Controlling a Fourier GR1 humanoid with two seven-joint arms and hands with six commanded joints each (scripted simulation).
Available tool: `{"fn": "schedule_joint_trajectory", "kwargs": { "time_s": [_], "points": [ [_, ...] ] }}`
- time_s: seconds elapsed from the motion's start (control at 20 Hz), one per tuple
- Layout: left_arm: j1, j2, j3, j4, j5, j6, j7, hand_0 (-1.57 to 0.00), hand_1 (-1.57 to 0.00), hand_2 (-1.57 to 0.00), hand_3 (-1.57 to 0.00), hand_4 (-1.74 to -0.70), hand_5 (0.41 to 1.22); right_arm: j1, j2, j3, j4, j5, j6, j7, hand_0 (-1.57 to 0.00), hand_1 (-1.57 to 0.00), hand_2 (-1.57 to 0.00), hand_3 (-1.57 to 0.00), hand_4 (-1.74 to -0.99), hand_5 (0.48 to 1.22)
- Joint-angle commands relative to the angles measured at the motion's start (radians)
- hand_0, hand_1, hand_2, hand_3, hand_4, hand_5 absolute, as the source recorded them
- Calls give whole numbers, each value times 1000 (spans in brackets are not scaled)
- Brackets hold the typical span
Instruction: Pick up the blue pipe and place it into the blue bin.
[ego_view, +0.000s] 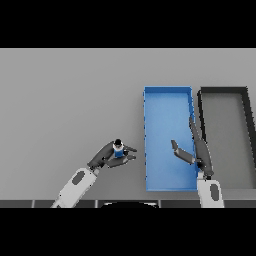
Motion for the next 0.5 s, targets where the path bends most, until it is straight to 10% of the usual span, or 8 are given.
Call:
{"fn": "schedule_joint_trajectory", "kwargs": {
  "time_s": [0.0, 0.45],
  "points": [
    [1, -14, -4, 2, -10, 6, -9, -1408, -1434, -1453, -1448, -1492, 1169, 1, 5, 8, 5, 4, 4, -7, 1, 1, 1, 1, -1220, 635],
    [-47, -47, 26, -169, 3, -23, 21, -1549, -1553, -1555, -1554, -1466, 1214, -11, -15, -2, 18, 17, 1, -9, 1, 1, 1, 1, -1194, 642]
  ]
}}
